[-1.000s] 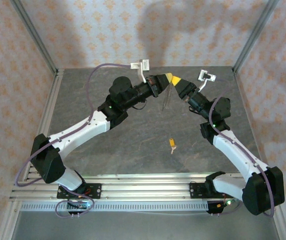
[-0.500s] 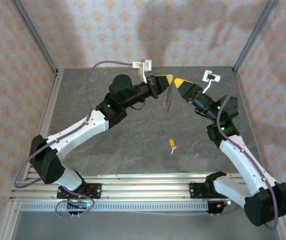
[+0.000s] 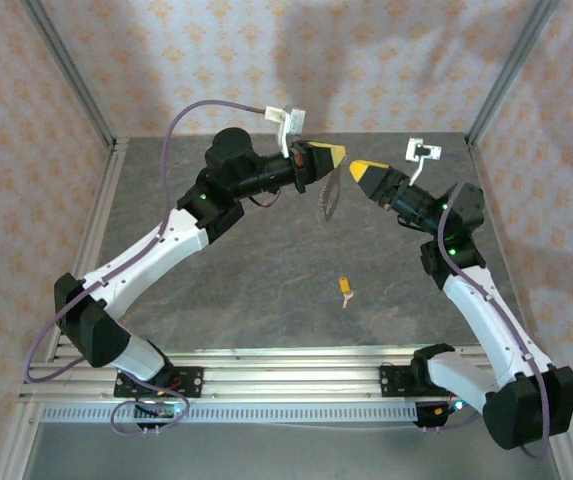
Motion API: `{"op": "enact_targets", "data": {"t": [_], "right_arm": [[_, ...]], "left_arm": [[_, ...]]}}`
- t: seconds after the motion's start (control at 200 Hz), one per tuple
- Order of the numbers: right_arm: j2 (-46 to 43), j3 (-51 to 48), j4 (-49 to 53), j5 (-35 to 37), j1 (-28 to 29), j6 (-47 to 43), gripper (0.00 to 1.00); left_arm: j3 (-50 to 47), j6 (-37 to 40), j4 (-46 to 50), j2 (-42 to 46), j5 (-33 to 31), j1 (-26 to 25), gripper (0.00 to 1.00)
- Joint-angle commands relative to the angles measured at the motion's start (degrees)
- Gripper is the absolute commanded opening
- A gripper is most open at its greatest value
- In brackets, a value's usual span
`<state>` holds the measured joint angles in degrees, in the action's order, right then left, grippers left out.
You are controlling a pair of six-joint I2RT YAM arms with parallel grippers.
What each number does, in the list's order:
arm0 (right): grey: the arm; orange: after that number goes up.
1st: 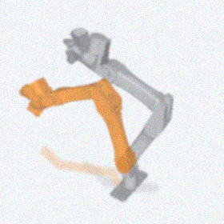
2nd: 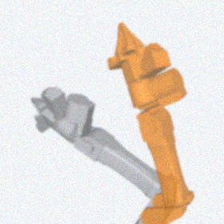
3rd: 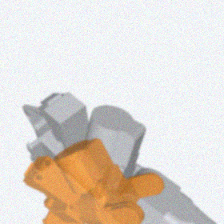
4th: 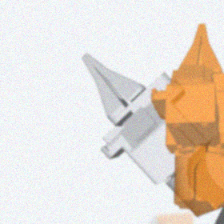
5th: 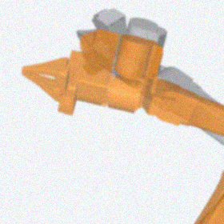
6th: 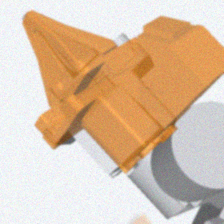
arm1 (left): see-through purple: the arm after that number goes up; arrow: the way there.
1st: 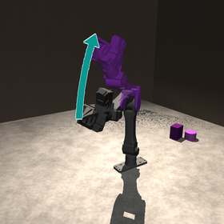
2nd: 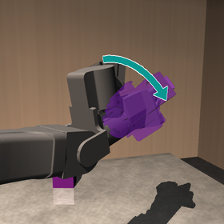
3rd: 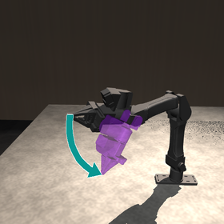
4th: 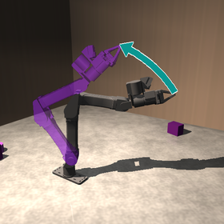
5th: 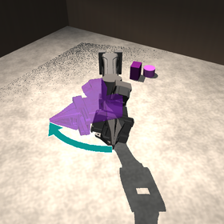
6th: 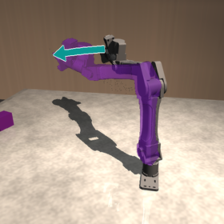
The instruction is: Put the keys on the keyring
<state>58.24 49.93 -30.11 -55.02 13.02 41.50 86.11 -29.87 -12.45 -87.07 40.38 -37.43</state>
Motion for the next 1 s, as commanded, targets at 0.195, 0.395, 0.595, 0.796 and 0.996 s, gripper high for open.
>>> {"op": "enact_targets", "data": {"t": [0.195, 0.395, 0.595, 0.796, 0.996], "right_arm": [[0.7, 2.6, -7.9, -4.0, -0.3, 3.0, 0.36], [0.1, 2.6, -8.1, -3.6, -0.3, 3.0, 0.35], [0.1, 2.8, -9.2, -3.5, -0.3, 4.0, 0.34], [1.1, 2.5, -12.8, -3.7, -0.2, 6.5, 0.3], [2.3, 2.3, -15.8, -4.4, 0.3, 8.4, 0.28]], "left_arm": [[3.1, 1.9, 0.4, -1.1, 5.3, 0.2, 0.0], [2.7, 2.0, 0.4, -1.2, 5.4, 0.2, 0.0], [2.5, 1.7, -0.2, -1.5, 5.5, 0.2, 0.0], [2.8, 0.6, -1.5, -2.3, 5.7, 0.2, 0.0], [2.4, -0.4, -3.7, -2.8, 4.8, 0.3, 0.0]]}}
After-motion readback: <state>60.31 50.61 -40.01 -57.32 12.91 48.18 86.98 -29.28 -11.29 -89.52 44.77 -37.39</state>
